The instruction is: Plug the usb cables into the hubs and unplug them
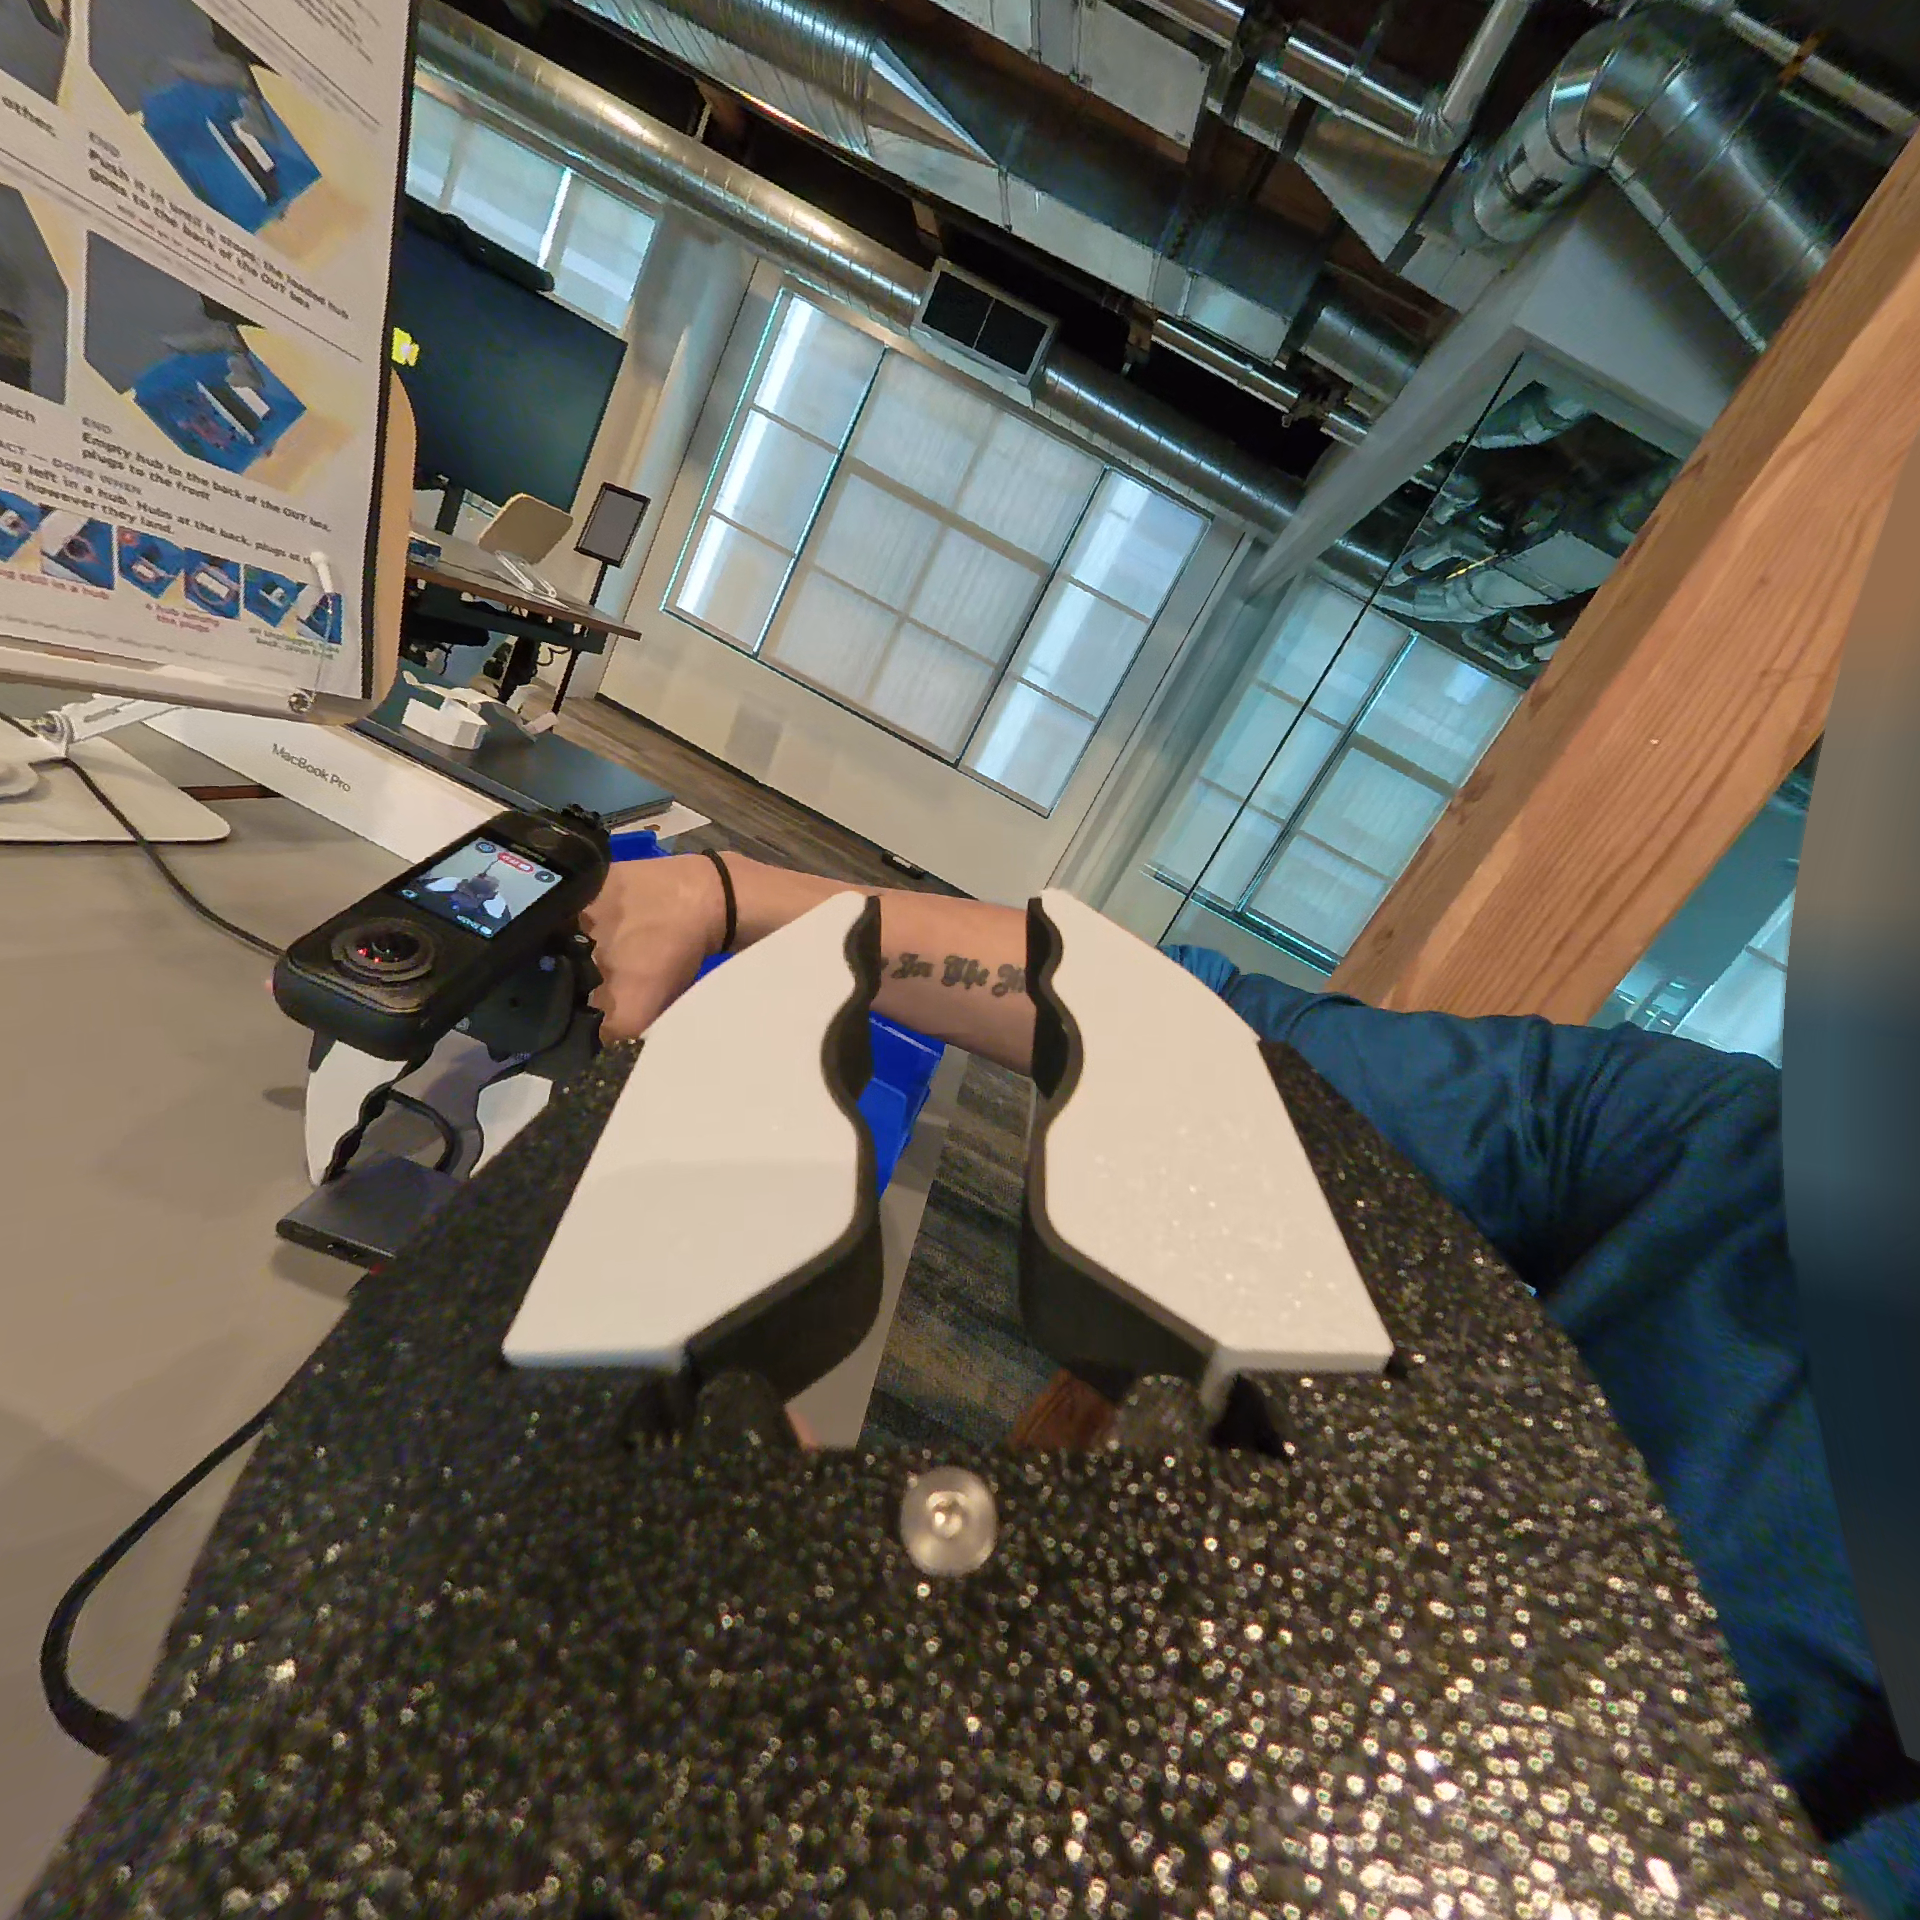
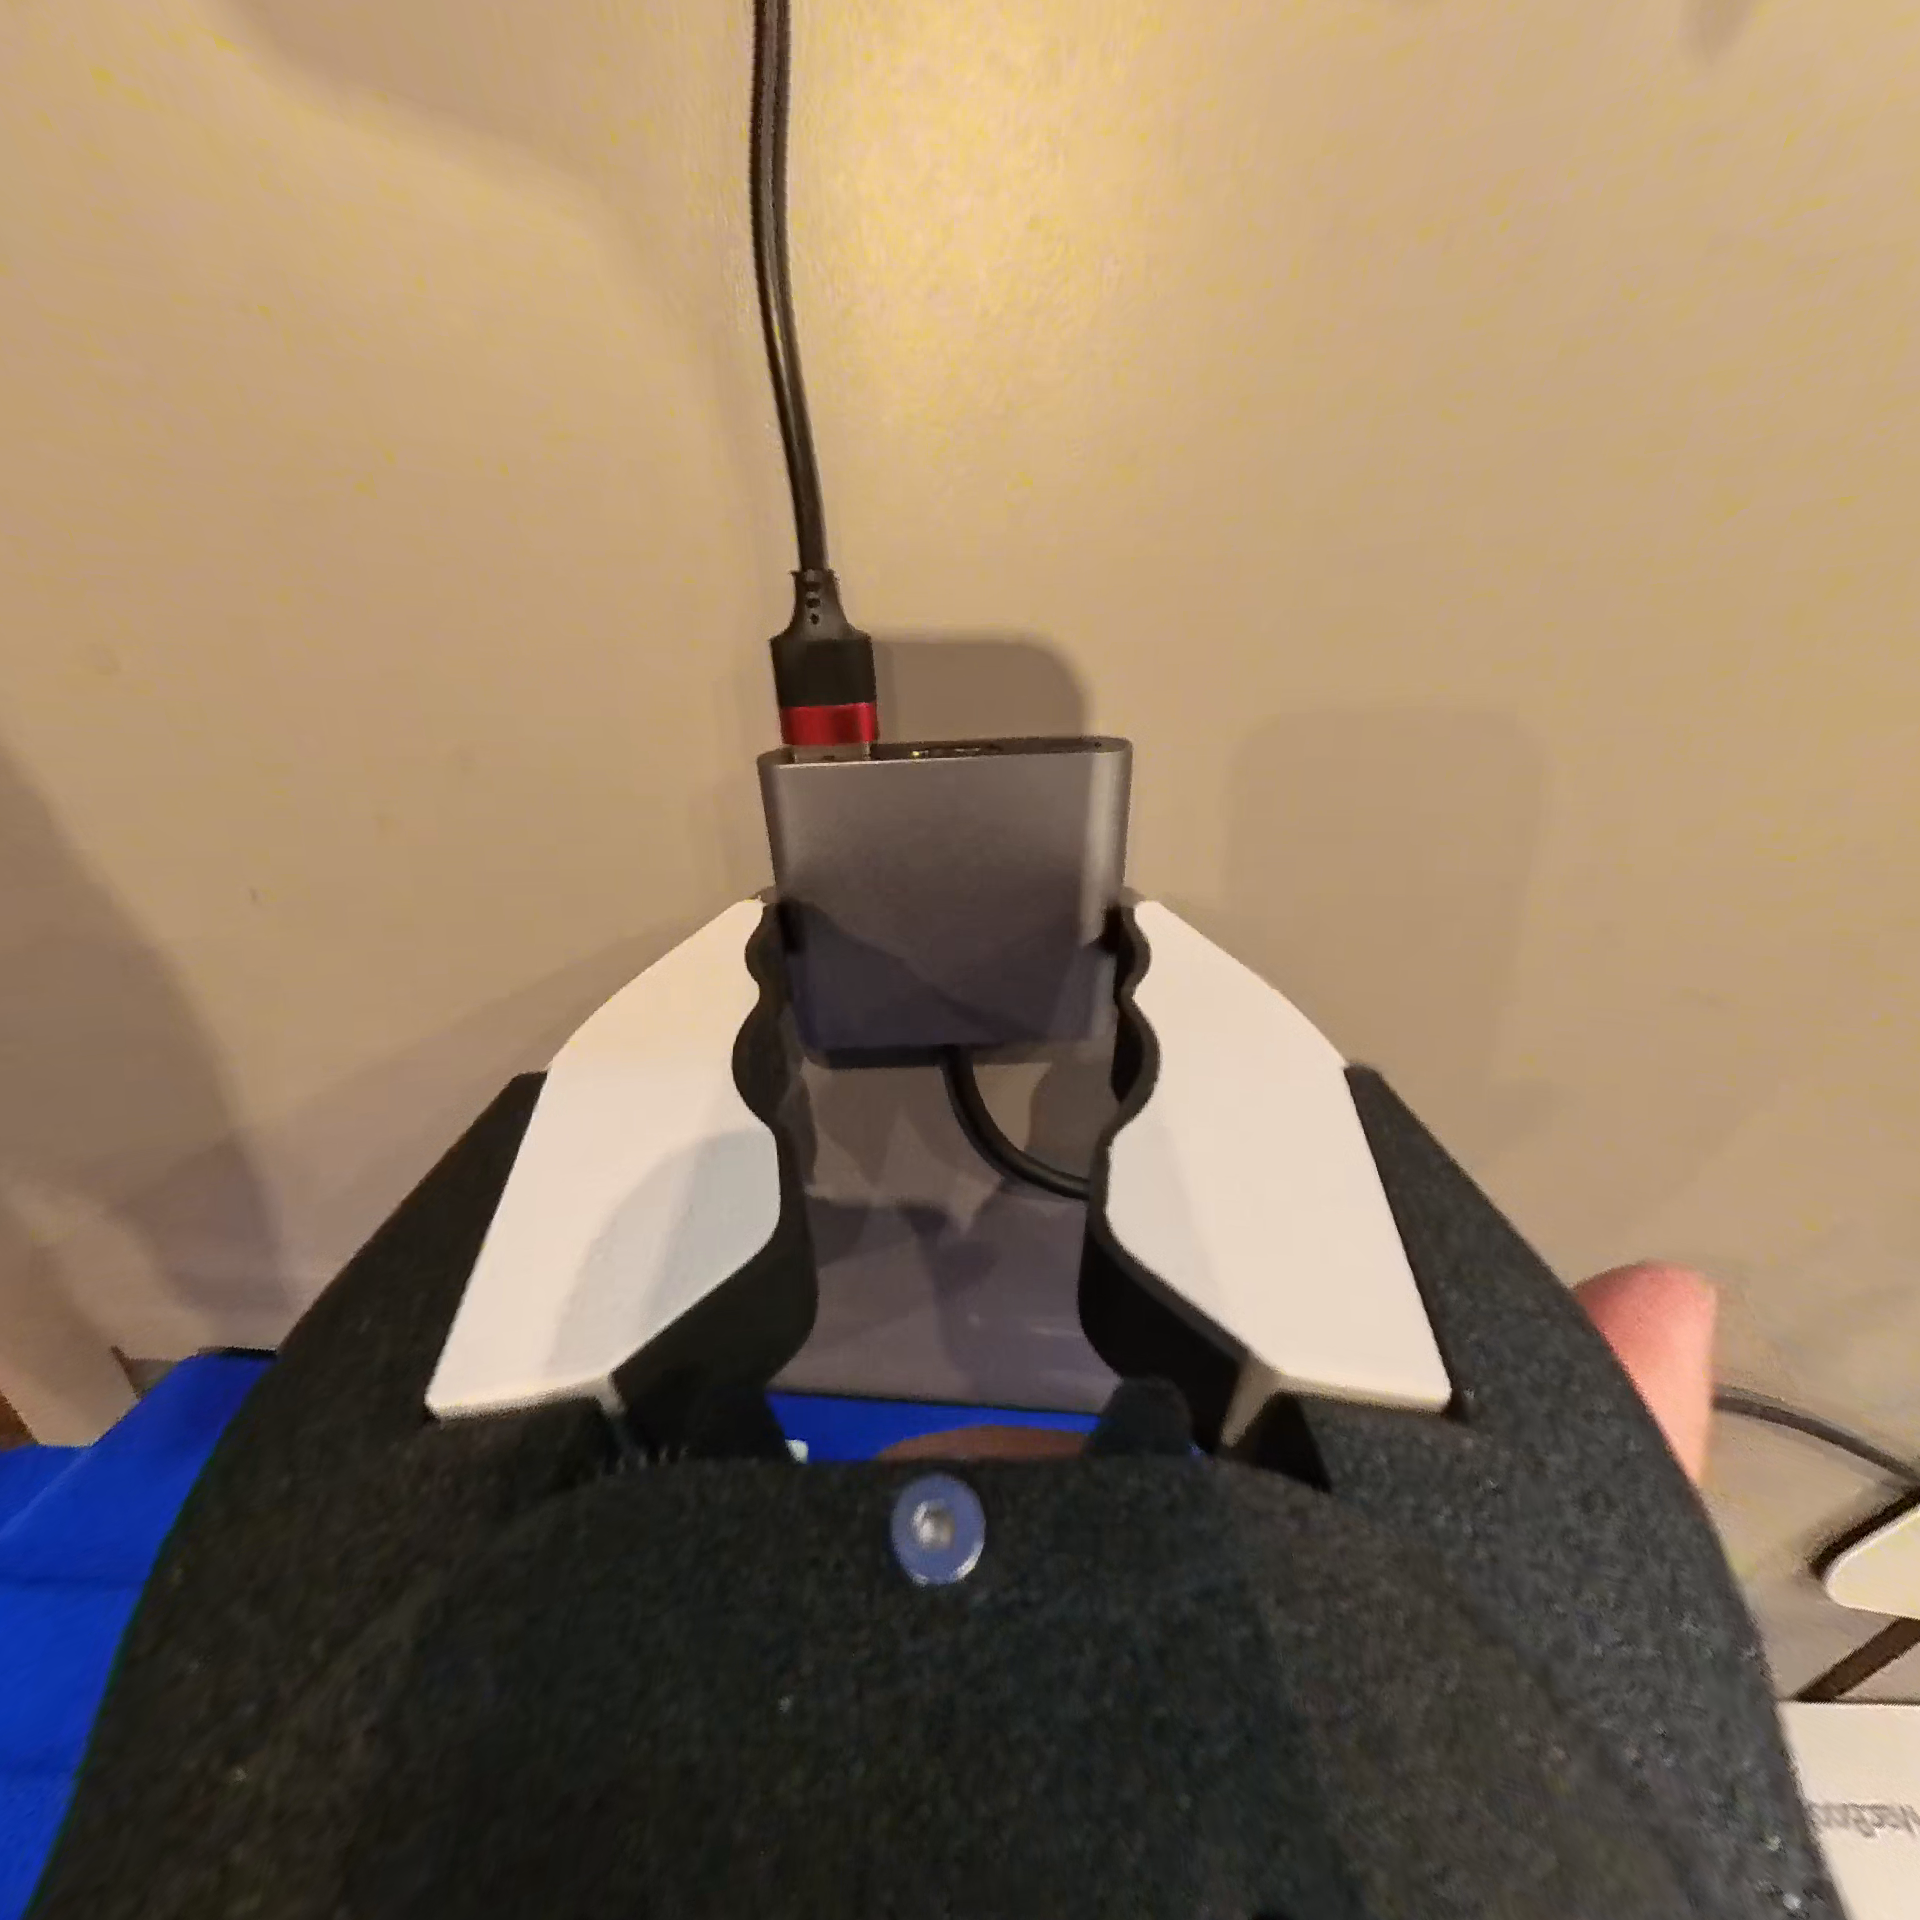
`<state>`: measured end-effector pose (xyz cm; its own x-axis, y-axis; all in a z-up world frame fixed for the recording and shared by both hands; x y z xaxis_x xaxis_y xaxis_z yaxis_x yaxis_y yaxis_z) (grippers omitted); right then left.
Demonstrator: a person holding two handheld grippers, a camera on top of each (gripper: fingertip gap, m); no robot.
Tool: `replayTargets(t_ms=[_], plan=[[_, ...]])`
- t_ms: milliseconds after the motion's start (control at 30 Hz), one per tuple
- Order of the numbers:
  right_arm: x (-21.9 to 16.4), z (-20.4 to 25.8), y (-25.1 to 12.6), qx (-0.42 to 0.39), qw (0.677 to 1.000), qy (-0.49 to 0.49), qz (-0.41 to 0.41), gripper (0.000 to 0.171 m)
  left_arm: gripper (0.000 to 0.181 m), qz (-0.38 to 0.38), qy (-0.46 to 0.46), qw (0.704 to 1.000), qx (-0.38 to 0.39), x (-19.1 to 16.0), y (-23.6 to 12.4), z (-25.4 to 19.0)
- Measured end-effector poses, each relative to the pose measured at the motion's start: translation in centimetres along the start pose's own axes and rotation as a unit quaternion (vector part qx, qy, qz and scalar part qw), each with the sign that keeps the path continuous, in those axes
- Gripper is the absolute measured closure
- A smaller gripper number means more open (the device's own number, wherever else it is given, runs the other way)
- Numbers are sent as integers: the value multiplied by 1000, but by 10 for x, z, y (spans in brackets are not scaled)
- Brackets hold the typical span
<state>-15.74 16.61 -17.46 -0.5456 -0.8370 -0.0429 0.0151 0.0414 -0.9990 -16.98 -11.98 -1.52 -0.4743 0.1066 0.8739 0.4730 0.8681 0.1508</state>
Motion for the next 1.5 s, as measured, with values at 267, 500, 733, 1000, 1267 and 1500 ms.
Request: replayTargets(t_ms=[267,500,733,1000,1267,1500], plan=[[-2,-2,-28,-18,999,26,-11,111,155,-2,1,1000,0,1,0,-1],[-15,1,-92,-45,997,52,-38,112,156,-1,6,1000,-2,1,1,-5],[-42,15,-120,-67,995,73,-22,112,156,3,15,1000,-8,1,6,-15],[-56,30,-145,-92,991,86,-38,112,156,11,28,999,-10,0,11,-27],[-92,43,-200,-124,977,138,-105,111,156,17,30,999,-14,-2,16,-31],[-148,62,-239,-144,960,194,-139,112,156,25,29,999,-19,-6,23,-32]])
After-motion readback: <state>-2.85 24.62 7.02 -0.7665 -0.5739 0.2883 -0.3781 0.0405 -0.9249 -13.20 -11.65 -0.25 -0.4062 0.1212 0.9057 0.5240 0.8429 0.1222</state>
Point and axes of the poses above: each gripper's, where its closed fingertips meet, y out along the fingers, x out of its top, z = x × y across the jaws, the point moved 9 cm from there along -y, back along the fingers, and after that the axes turned 7 degrees about z, right-handed, at the moved point
